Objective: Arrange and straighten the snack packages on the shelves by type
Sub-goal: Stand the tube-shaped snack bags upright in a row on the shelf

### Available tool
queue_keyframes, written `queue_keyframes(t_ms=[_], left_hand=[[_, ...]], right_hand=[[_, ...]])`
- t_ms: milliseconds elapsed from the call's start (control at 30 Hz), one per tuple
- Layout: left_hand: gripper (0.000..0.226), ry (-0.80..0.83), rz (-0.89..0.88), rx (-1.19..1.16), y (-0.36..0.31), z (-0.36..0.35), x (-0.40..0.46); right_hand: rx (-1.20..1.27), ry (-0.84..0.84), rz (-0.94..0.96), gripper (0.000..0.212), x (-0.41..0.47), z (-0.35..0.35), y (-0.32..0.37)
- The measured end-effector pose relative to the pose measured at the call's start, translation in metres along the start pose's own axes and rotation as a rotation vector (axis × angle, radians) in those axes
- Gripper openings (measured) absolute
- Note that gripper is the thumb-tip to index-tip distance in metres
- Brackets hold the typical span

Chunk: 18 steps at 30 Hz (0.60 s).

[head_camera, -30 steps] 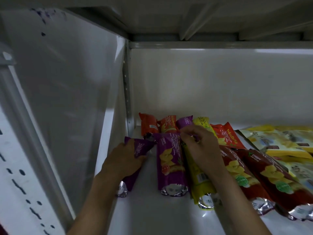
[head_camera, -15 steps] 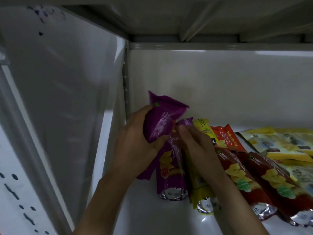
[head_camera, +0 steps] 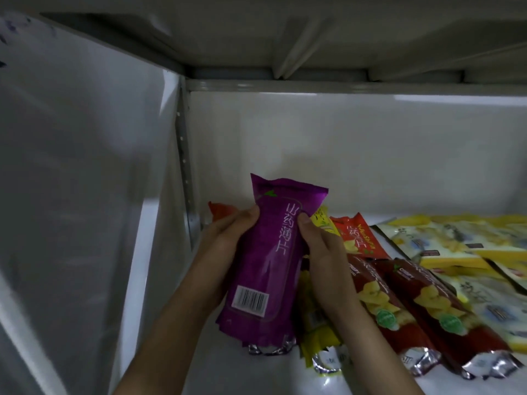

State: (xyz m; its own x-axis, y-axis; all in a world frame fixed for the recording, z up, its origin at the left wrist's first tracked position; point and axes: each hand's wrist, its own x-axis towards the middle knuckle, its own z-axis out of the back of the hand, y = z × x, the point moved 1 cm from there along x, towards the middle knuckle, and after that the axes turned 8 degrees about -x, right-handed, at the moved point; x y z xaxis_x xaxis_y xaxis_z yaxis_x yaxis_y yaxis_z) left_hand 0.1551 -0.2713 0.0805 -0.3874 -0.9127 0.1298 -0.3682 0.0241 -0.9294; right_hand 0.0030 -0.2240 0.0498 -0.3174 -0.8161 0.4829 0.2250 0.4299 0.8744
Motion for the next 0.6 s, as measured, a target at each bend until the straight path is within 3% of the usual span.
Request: queue_keyframes(t_ms=[167, 267, 300, 367, 400, 467, 533, 567, 600], left_hand=[[0.026, 0.078, 0.020, -0.060, 0.000, 0.001, -0.014], [0.049, 0.133, 0.002, 0.027, -0.005, 0.010, -0.010], [0.054, 0.101, 0.020, 0.096, 0.002, 0.020, -0.004], [0.056, -0.112, 0.038, -0.039, 0.019, 0.040, 0.028], [0.056, -0.118, 0.048, -0.057, 0.018, 0.038, 0.034], [0.052, -0.037, 0.024, 0.011, 0.010, 0.030, 0.007], [0.033, 0.094, 0.130, -0.011, 0.004, 0.018, -0.001], [0.020, 0.053, 0.129, -0.031, 0.003, 0.012, -0.003], [0.026, 0.009, 0.093, -0.007, 0.003, 0.011, -0.004]], right_hand=[[-0.105, -0.054, 0.020, 0.089, 0.001, 0.002, 0.002], [-0.107, -0.059, 0.047, 0.086, 0.000, 0.002, 0.005], [-0.115, -0.052, 0.048, 0.085, 0.000, 0.001, 0.005], [-0.136, -0.020, 0.030, 0.084, -0.001, -0.003, 0.004], [-0.152, -0.011, 0.018, 0.082, -0.002, -0.004, 0.003], [-0.181, -0.005, 0.004, 0.076, -0.004, -0.003, 0.001], [-0.187, -0.011, 0.003, 0.070, -0.006, -0.003, 0.004], [-0.183, -0.014, -0.001, 0.069, -0.005, -0.002, 0.004], [-0.171, -0.014, -0.009, 0.073, -0.003, -0.001, 0.004]])
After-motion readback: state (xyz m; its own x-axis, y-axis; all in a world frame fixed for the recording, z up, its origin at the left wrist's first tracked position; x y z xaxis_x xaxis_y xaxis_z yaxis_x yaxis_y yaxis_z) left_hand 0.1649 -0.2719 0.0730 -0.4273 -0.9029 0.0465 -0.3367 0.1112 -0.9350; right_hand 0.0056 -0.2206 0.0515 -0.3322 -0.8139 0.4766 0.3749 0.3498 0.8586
